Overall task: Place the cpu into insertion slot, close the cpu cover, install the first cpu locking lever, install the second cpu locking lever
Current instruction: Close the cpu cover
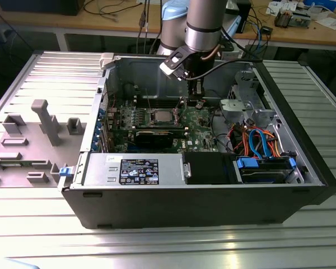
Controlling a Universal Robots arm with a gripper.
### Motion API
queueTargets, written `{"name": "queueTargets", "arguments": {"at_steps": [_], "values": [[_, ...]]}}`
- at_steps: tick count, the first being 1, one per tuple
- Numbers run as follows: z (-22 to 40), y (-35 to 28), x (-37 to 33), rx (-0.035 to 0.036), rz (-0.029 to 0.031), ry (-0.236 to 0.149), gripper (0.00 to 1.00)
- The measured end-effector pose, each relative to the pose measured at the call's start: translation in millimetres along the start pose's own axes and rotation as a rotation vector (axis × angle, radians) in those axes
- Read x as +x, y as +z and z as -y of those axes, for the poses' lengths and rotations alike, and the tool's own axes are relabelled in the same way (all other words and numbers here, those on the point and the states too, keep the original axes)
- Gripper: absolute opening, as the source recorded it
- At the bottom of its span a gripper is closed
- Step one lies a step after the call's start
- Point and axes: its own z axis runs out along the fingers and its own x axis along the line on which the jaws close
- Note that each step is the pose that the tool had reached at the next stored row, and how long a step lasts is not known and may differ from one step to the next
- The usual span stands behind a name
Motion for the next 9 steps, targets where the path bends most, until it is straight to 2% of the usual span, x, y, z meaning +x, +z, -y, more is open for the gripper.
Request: {"name": "queueTargets", "arguments": {"at_steps": [9], "values": [[1.7, -0.1, 0.0, 0.0, 0.0, 0.0, 0.11]]}}
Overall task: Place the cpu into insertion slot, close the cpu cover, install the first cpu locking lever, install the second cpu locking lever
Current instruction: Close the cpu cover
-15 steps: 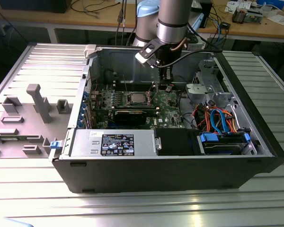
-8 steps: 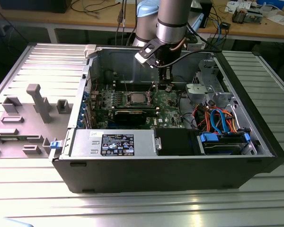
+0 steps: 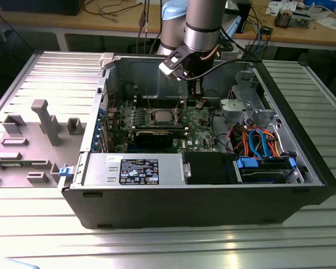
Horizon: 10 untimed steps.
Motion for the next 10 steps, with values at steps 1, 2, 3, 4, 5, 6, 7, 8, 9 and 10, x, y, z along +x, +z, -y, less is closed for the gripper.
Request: {"name": "queueTargets", "arguments": {"at_steps": [1, 2, 3, 4, 5, 6, 7, 8, 9, 10], "values": [[0.3, 0.0, 0.0, 0.0001, 0.0, 0.0, 0.11], [0.5, 0.0, 0.0, 0.0, 0.0, 0.0, 0.11], [0.6, 0.0, 0.0, 0.0, 0.0, 0.0, 0.11], [0.9, 0.0, 0.0, 0.0, 0.0, 0.0, 0.11], [1.0, 0.0, 0.0, 0.0, -0.0001, 0.0, 0.11], [1.2, 0.0, 0.0, 0.0, 0.0, 0.0, 0.11], [1.4, 0.0, 0.0, 0.0, 0.0, 0.0, 0.11], [1.7, -0.1, 0.0, 0.0, 0.0, 0.0, 0.11], [1.9, -0.1, 0.0, 0.0, 0.0, 0.0, 0.11], [2.2, -0.1, 0.0, 0.0, 0.0, 0.0, 0.11]]}}
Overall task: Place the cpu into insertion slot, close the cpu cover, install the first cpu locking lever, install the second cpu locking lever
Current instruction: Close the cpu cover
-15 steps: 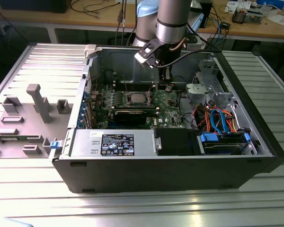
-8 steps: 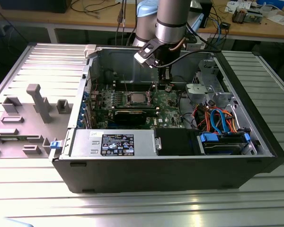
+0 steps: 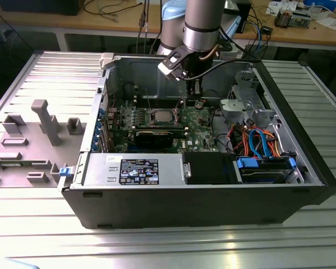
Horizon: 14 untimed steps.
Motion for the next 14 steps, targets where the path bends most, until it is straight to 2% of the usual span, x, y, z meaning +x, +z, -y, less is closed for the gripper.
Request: {"name": "queueTargets", "arguments": {"at_steps": [14], "values": [[3.8, -0.1, 0.0, 0.0, 0.0, 0.0, 0.11]]}}
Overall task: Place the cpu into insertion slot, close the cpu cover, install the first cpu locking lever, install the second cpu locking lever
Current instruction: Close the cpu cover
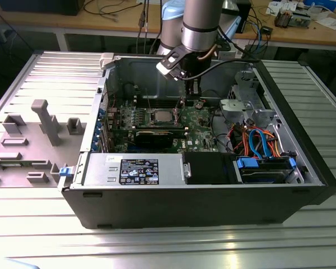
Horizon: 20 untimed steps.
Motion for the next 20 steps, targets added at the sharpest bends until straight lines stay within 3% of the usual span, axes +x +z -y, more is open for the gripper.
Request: {"name": "queueTargets", "arguments": {"at_steps": [20], "values": [[4.0, -0.1, 0.0, 0.0, 0.0, 0.0, 0.11]]}}
